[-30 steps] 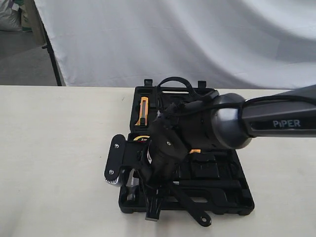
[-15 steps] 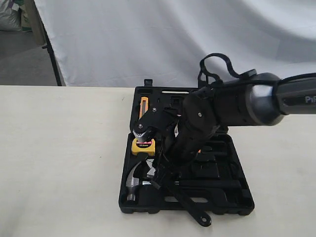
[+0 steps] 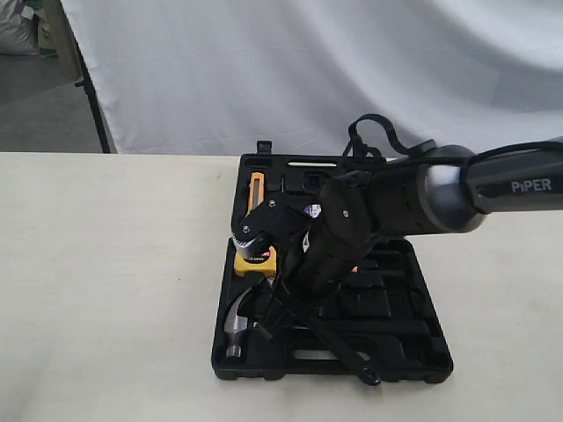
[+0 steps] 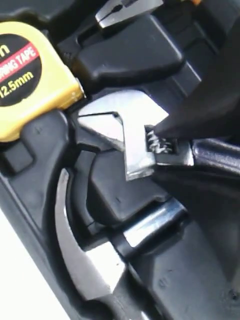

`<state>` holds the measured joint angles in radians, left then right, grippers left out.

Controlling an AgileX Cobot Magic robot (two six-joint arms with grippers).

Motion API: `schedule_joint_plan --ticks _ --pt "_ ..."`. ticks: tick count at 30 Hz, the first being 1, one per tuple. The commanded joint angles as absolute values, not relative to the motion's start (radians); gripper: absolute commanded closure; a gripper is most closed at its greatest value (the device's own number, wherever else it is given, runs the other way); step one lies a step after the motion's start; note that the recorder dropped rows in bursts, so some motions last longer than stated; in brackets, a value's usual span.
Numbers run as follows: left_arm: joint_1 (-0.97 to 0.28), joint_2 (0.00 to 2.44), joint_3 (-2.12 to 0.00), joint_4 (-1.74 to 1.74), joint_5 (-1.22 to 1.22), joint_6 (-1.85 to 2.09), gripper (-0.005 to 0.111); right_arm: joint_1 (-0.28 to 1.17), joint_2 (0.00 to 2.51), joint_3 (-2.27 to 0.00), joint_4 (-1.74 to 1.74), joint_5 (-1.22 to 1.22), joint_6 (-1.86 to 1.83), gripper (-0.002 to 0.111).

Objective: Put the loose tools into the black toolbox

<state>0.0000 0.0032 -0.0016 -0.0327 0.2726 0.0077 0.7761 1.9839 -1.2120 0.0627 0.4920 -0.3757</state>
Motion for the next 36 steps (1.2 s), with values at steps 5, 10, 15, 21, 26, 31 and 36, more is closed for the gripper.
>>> schedule_joint_plan --ticks 5,10,15,21,26,31,36 --pt "-0.001 0.000 0.000 -0.030 0.270 0.000 0.106 0.771 1.945 -1.208 0.035 0.500 -0.530 0.109" --pt "-0.001 0.000 0.000 -0.030 0.270 0.000 0.106 0.774 1.947 -1.208 0.022 0.512 -0.739 0.109" --pt "-0.001 0.000 0.000 -0.030 0.270 0.000 0.106 0.774 1.947 -1.208 -0.028 0.512 -0.787 0.109" --pt "-0.001 0.000 0.000 -0.030 0.270 0.000 0.106 0.769 1.860 -1.208 -0.028 0.541 -0.679 0.109" --pt "-0.001 0.000 0.000 -0.030 0.270 0.000 0.106 0.720 1.759 -1.208 -0.026 0.625 -0.487 0.109" --pt "-0.001 0.000 0.000 -0.030 0.270 0.000 0.106 0.690 1.752 -1.208 -0.026 0.649 -0.204 0.109" --pt "-0.001 0.000 0.000 -0.030 0.270 0.000 0.106 0.725 1.803 -1.208 -0.042 0.613 -0.135 0.109"
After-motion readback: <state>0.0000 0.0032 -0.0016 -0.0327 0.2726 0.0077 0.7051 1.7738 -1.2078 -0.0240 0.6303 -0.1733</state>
